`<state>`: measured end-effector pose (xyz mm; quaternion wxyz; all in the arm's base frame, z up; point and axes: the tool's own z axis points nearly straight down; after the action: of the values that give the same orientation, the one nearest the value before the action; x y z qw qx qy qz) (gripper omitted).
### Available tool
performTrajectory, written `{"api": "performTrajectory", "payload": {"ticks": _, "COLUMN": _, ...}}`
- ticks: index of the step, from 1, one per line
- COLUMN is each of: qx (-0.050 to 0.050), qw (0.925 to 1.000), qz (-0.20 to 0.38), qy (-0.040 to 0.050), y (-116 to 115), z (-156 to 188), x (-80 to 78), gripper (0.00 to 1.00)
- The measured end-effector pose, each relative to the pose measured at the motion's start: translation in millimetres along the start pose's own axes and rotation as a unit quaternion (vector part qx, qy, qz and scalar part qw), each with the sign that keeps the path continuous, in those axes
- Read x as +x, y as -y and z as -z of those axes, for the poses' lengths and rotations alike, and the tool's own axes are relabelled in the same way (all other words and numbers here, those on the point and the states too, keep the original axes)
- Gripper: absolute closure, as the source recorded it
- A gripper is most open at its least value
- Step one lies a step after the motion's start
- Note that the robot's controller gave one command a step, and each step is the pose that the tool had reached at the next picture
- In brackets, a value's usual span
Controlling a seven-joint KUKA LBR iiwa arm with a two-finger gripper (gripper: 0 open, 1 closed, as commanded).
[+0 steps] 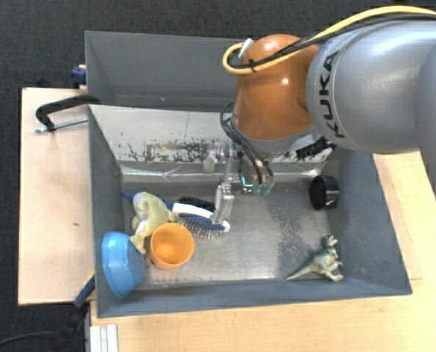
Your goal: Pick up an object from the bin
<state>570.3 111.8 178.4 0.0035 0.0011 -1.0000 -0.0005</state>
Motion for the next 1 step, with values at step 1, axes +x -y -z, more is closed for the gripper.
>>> {"api": "performTrajectory", "payload": {"ticks": 1, "qx": 0.000, "qw": 0.9988, "qz": -0.048, "qy": -0.0012, "y": -1.1, "z": -105.9, "x": 9.9, "gripper": 0.00}}
